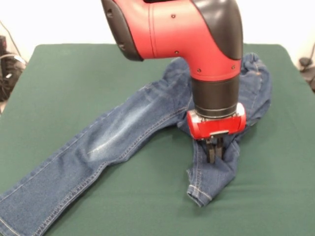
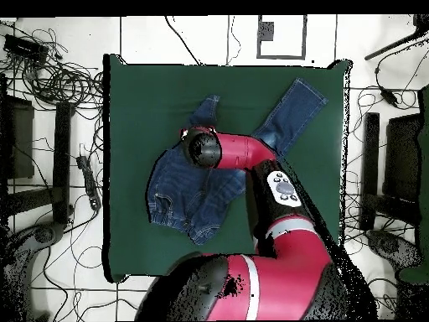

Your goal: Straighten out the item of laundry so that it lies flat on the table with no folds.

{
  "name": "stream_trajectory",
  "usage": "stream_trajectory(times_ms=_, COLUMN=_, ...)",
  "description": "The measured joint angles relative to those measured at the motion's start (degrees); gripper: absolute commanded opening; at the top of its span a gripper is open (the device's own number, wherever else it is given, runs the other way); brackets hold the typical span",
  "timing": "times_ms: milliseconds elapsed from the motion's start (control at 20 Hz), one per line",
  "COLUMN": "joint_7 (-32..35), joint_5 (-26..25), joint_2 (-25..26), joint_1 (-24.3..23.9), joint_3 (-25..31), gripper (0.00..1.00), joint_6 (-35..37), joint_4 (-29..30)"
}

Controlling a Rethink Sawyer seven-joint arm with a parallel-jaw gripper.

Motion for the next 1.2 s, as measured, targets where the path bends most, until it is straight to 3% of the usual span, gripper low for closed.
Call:
stream_trajectory(times_ms=800, joint_7=0.0, joint_5=1.1, joint_2=2.0, joint_1=6.7, joint_3=-6.2, gripper=0.00, joint_6=-1.9, joint_4=-6.0)
stream_trajectory(times_ms=1200, joint_7=0.0, joint_5=4.2, joint_2=5.8, joint_1=9.8, joint_3=-8.7, gripper=0.00, joint_6=8.4, joint_4=-16.4)
